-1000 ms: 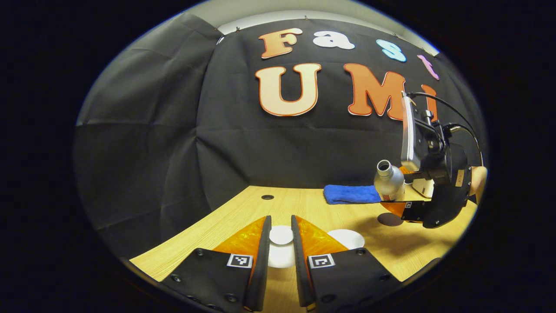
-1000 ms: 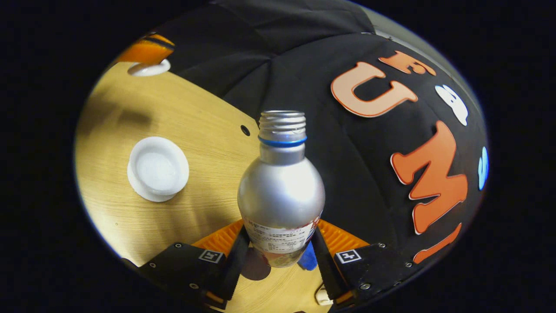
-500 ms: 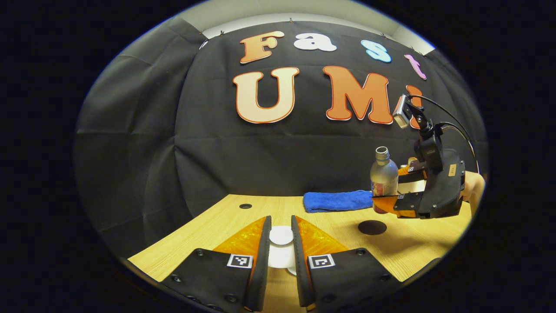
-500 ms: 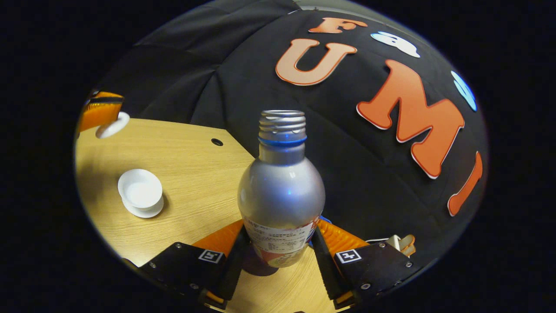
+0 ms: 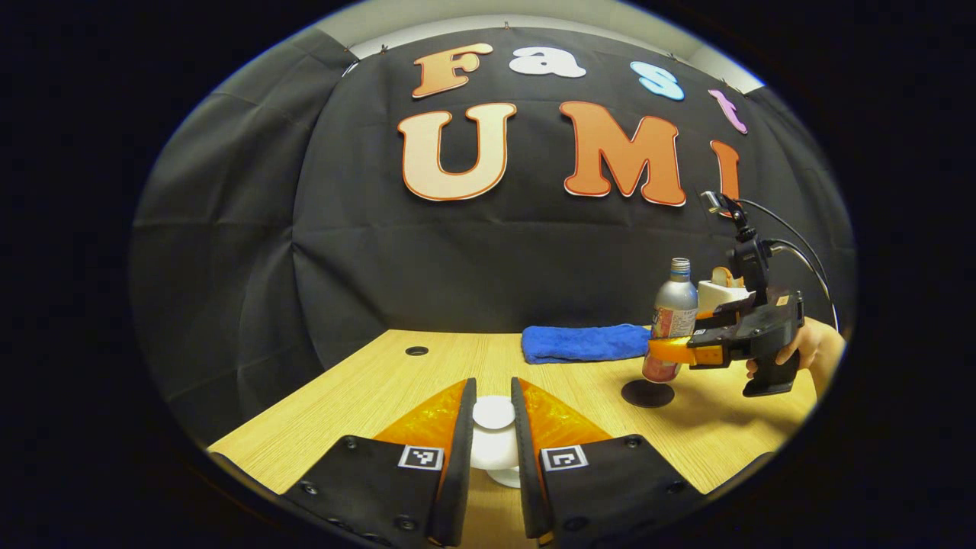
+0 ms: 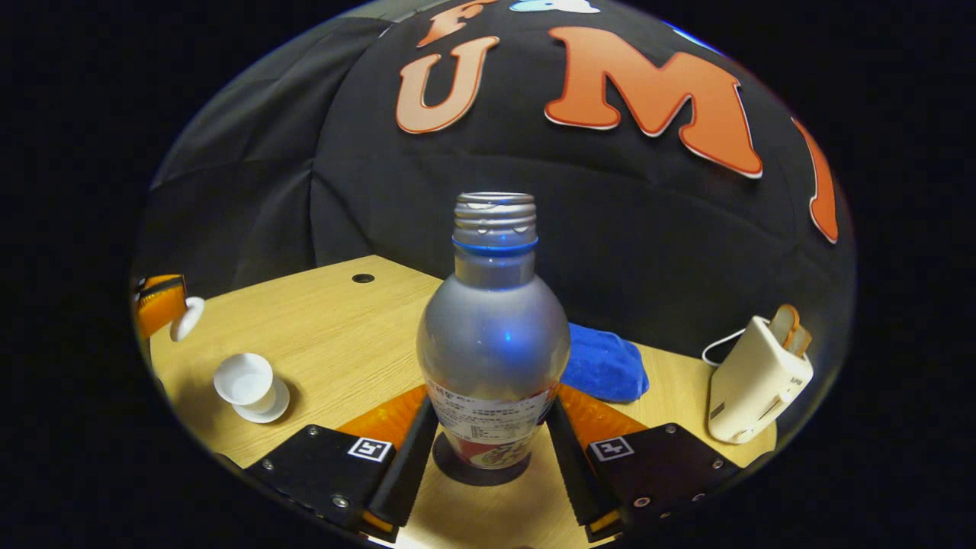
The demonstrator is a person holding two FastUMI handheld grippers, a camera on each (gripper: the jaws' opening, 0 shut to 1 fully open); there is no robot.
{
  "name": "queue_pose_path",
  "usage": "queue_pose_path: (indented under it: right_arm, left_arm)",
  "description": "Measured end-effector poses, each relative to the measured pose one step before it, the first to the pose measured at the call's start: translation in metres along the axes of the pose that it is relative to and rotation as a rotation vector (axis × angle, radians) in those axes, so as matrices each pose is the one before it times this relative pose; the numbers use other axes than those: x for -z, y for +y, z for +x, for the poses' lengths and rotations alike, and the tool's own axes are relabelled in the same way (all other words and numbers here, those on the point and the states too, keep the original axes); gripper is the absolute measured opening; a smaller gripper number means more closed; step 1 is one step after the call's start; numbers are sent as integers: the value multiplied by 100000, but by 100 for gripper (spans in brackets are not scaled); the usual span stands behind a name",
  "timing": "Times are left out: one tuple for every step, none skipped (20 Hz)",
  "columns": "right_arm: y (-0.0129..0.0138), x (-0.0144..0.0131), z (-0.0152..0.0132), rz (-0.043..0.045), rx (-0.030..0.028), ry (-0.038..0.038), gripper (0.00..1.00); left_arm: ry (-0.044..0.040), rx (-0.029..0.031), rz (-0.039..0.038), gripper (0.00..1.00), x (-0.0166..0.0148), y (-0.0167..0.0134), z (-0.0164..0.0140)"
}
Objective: Open the teacup lid with one hand, grasp the water bottle and pour water into the teacup with the other hand; after pouring, place the water bottle on the coaster and then close the teacup lid.
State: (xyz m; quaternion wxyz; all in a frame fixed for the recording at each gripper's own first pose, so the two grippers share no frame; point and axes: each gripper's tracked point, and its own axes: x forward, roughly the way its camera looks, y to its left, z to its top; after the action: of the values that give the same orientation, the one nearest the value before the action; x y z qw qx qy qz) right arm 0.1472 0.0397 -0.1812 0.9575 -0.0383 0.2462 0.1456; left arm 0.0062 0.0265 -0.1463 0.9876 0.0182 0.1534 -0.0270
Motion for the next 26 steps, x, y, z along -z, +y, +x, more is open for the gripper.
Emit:
queue_pose_path:
  right_arm:
    - [-48, 303, 269, 2798, -913, 224, 80]
    - [40, 238, 174, 1877, -980, 583, 80]
    - [15, 275, 301, 1679, -564, 843, 80]
    - [199, 502, 307, 560, -473, 1030, 80]
    - [-406, 348, 267, -1388, 1645, 1152, 79]
    - [-272, 362, 181, -1795, 1593, 767, 79]
    - [134, 583, 303, -241, -221, 1344, 80]
    - [112, 367, 117, 910, -1136, 1286, 79]
    - [197, 390, 70, 232, -454, 1739, 80]
    - [52, -195, -57, -313, -66, -1611, 79]
    - [69, 228, 67, -266, 253, 451, 80]
    - [-9, -22, 39, 197, 4, -266, 79]
    - [34, -4, -63, 76, -114, 224, 77]
    - [28, 51, 26, 494, -147, -4, 79]
    - [-172, 103, 68, 839, 370, 311, 80]
    - [-124, 232, -96, 990, 431, 1053, 81]
    - [-46, 213, 65, 1016, -513, 991, 82]
    - [65, 245, 20, 562, -610, 510, 83]
    - [63, 24, -236, -282, -126, -67, 84]
    - [-90, -85, -374, -706, 161, -372, 87]
    - [99, -134, -532, -822, -183, -848, 93]
    - [-25, -218, -409, -693, 192, -1210, 94]
    - [-90, -238, -605, -620, 220, -1250, 98]
    - [-87, -251, -674, -560, 357, -1589, 98]
    - [-133, -320, -632, -405, 408, -1504, 98]
    - [-8, -261, -709, -677, 388, -1274, 98]
  left_arm:
    - [305, -312, 118, 33, 185, -8, 182]
    - [655, 19, 131, 33, 243, 60, 107]
    - [849, -354, 32, 33, 234, -4, 171]
    - [642, 87, -44, 33, 328, -56, 103]
    - [294, -274, -144, 29, 74, 104, 3]
    - [50, -41, -296, 33, -1, 54, 55]
    - [295, -304, -98, 33, 71, 102, 182]
    - [358, -106, -79, 33, 192, 77, 85]
    - [580, -185, -60, 33, 222, 22, 205]
    - [387, -103, -202, 33, 198, 9, 113]
    - [190, 15, -125, 33, 113, -23, 105]
    - [433, 295, -310, 33, 268, -64, 172]
    - [-250, 651, -668, 33, -11, -197, 176]
    - [1, 293, -473, 33, 3, -109, 103]
    - [105, 351, -346, 33, 43, -134, 263]
    - [218, 314, -258, 33, 96, -97, 157]
    - [-19, 663, -393, 33, 8, -228, 334]
    - [103, 743, -349, 29, 44, -315, 265]
    - [53, 795, -325, 33, -1, -276, 122]
    - [185, 749, -453, 29, 137, -282, 272]
    - [679, 632, -319, 33, 157, -235, 246]
    - [297, 379, -211, 33, 353, -70, 250]
    - [1068, 193, -15, 29, 304, -59, 244]
    - [651, 36, -82, 29, 431, 17, 246]
    - [841, 605, -327, 33, 357, -210, 262]
    - [786, 180, -431, 33, 402, -59, 152]
